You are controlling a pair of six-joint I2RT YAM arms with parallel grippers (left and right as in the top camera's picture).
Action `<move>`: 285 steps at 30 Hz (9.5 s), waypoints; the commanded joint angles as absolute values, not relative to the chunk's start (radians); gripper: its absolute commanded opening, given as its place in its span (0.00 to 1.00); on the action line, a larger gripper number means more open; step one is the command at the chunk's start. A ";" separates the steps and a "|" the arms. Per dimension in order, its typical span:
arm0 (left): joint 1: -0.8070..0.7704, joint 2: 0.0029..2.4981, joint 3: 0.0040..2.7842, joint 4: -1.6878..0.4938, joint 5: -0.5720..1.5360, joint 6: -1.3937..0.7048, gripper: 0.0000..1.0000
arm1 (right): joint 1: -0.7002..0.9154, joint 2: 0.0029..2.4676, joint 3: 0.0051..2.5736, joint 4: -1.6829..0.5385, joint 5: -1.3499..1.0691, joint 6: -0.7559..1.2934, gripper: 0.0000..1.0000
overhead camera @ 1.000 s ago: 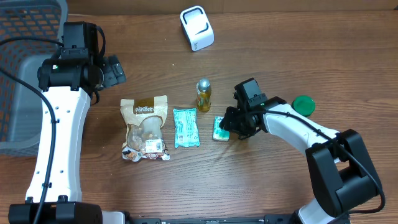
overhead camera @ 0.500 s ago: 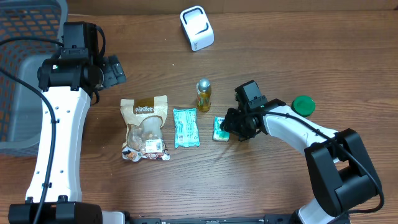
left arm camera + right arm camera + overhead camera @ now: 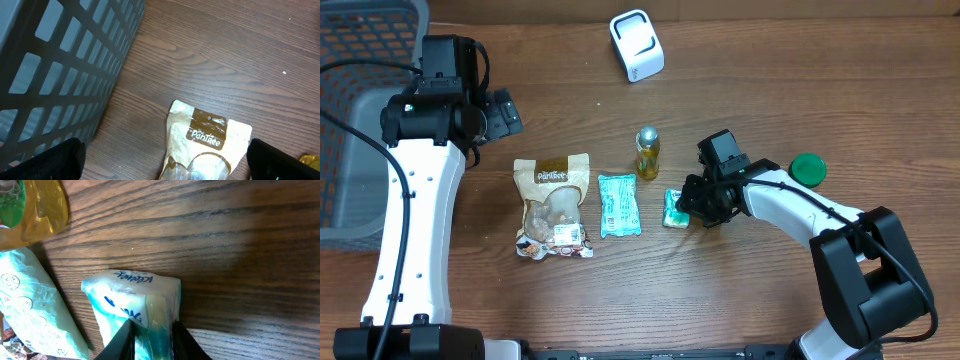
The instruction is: Scan the item barcode
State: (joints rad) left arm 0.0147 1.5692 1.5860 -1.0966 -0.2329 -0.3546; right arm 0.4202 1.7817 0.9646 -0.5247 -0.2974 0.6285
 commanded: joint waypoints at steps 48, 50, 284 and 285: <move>0.013 1.566 1.591 -1.096 -0.243 -0.328 1.00 | 0.257 1.806 0.957 -0.490 -0.831 0.381 0.04; 0.013 1.566 1.591 -1.096 -0.242 -0.329 0.99 | 0.208 1.800 0.957 -0.491 -0.979 0.307 0.04; 0.013 1.566 1.591 -1.096 -0.242 -0.329 1.00 | 0.289 2.057 1.576 -1.258 0.167 0.319 0.04; 0.013 1.566 1.591 -1.096 -0.242 -0.329 1.00 | 0.289 2.057 1.576 -1.255 0.167 0.319 0.04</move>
State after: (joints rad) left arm 0.0147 1.5696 1.5864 -1.0966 -0.2329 -0.3546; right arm 0.2897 2.0544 1.5818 -1.2648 0.1638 0.3099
